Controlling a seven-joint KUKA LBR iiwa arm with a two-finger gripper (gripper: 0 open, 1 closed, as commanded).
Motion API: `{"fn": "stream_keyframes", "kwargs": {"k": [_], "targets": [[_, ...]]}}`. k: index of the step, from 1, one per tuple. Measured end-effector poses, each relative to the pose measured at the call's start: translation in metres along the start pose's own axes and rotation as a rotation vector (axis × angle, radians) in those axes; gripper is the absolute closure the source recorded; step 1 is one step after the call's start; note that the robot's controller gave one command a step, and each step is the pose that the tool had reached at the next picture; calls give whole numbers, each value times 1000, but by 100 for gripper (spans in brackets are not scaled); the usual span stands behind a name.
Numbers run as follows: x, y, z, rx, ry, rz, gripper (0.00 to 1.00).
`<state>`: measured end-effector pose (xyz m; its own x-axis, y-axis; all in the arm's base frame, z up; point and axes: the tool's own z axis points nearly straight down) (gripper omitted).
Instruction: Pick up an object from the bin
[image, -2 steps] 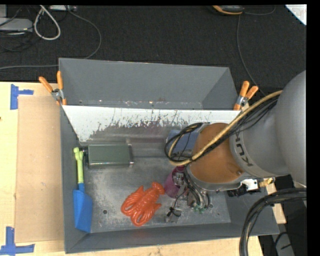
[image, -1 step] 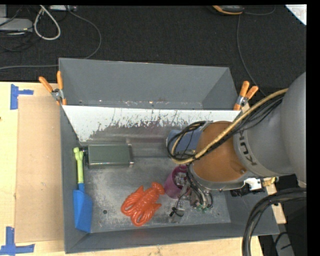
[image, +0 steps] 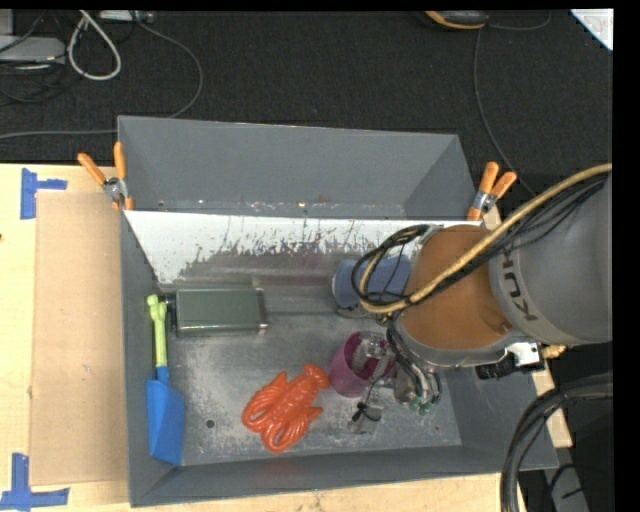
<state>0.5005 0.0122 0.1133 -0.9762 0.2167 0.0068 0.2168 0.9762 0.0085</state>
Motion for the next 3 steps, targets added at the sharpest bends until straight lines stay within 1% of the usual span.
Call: {"fn": "stream_keyframes", "kwargs": {"k": [1, 2, 3], "targets": [[-14, 12, -71, -1, -3, -108, 0], [-11, 8, -50, -1, -7, -102, 0], [-14, 11, -41, 4, 18, -71, 0]]}}
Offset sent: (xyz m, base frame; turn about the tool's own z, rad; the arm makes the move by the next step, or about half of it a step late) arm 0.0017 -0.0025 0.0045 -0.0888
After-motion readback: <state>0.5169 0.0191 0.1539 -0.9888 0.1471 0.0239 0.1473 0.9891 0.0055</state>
